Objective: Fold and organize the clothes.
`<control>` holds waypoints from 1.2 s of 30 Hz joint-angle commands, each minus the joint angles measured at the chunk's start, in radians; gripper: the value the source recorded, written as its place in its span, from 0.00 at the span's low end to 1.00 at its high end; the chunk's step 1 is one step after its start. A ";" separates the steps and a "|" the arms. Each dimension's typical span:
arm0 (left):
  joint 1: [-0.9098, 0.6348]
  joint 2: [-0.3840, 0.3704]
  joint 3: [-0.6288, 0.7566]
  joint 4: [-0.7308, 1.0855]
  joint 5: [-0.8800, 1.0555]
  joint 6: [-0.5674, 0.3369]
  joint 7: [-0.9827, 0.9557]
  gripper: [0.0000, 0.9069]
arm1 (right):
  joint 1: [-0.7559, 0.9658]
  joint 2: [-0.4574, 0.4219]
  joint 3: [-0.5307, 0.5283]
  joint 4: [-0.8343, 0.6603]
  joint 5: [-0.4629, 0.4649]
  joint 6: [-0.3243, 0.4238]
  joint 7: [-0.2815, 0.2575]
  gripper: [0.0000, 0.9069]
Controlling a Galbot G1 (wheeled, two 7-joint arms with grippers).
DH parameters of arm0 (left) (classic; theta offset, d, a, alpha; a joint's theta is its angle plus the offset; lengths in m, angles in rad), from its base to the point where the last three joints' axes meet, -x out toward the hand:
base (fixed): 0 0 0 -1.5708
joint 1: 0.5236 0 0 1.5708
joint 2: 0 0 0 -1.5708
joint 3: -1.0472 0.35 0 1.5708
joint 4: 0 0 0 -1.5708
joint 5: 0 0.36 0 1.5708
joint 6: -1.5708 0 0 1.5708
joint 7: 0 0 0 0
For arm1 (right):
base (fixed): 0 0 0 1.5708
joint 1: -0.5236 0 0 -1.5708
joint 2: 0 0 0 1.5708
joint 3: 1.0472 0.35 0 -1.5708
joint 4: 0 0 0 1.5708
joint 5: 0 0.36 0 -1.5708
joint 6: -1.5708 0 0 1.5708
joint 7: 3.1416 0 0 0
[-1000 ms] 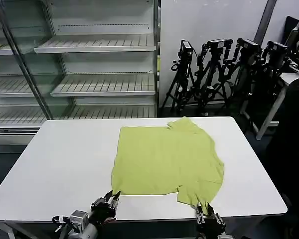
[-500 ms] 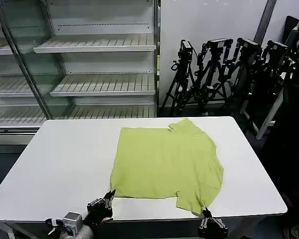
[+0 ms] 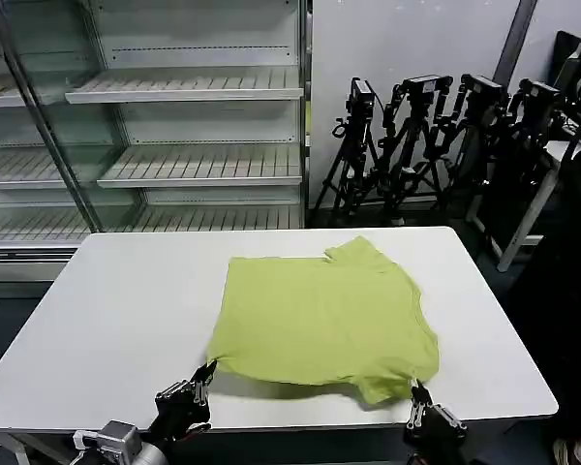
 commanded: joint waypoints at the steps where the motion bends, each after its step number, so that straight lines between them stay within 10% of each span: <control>1: -0.020 0.015 -0.003 -0.001 -0.003 -0.017 0.001 0.02 | 0.054 -0.018 0.035 0.005 0.044 0.008 -0.001 0.00; 36: -0.399 0.077 0.166 0.347 0.017 -0.068 -0.012 0.02 | 0.553 -0.173 -0.071 -0.419 0.138 -0.058 0.000 0.00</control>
